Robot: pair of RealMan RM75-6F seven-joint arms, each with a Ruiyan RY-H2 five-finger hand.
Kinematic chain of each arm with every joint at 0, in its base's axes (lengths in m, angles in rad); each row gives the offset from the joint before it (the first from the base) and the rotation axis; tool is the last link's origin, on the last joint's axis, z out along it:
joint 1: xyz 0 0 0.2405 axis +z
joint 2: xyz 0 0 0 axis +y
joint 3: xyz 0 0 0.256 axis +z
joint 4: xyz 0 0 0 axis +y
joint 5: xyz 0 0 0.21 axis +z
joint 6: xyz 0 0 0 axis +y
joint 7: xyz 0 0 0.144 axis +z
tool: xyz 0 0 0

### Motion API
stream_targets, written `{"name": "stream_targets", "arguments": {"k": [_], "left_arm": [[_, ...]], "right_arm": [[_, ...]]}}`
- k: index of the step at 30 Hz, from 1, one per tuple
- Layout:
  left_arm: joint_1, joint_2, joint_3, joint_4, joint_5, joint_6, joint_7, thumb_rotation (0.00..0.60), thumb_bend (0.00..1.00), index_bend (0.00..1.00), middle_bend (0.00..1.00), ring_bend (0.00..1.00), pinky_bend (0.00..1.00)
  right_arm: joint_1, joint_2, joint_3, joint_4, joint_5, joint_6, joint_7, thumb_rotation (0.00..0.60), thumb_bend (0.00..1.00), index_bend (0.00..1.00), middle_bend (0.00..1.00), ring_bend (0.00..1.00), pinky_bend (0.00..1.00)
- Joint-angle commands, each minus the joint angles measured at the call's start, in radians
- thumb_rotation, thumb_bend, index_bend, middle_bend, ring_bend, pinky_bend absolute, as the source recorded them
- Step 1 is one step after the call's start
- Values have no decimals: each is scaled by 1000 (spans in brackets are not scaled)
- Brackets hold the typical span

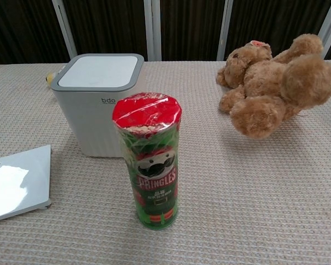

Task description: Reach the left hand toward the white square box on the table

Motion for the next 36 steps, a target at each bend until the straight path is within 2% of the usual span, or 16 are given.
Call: {"name": "stream_targets", "arguments": {"k": [1, 8, 16, 21, 26, 36], "left_arm": [[-62, -44, -14, -33, -22, -44, 96, 600, 631, 140, 811, 765, 675], [-103, -104, -13, -88, 18, -29, 197, 600, 630, 161, 815, 766, 675], [-153, -125, -3, -195, 0, -83, 322, 600, 646, 164, 820, 769, 675], [-178, -120, 1, -277, -87, -126, 384, 600, 659, 174, 822, 771, 675], [-239, -95, -13, -350, -229, -206, 421, 600, 659, 167, 824, 773, 678], [-336, -112, 0, -413, -420, -196, 579, 600, 659, 168, 825, 775, 679]], "right_arm": [[0, 0, 2, 1, 3, 1, 1, 600, 191, 146, 43, 0, 0], [1, -2, 7, 6, 17, -3, 2, 600, 191, 146, 43, 0, 0], [1, 1, 9, 7, 33, -11, 0, 600, 191, 146, 43, 0, 0], [-1, 6, 9, 12, 36, -9, 11, 600, 191, 146, 43, 0, 0], [0, 8, 10, 16, 38, -11, 17, 600, 190, 146, 43, 0, 0], [-5, 17, 8, 16, 32, -2, 32, 600, 190, 146, 43, 0, 0]]}}
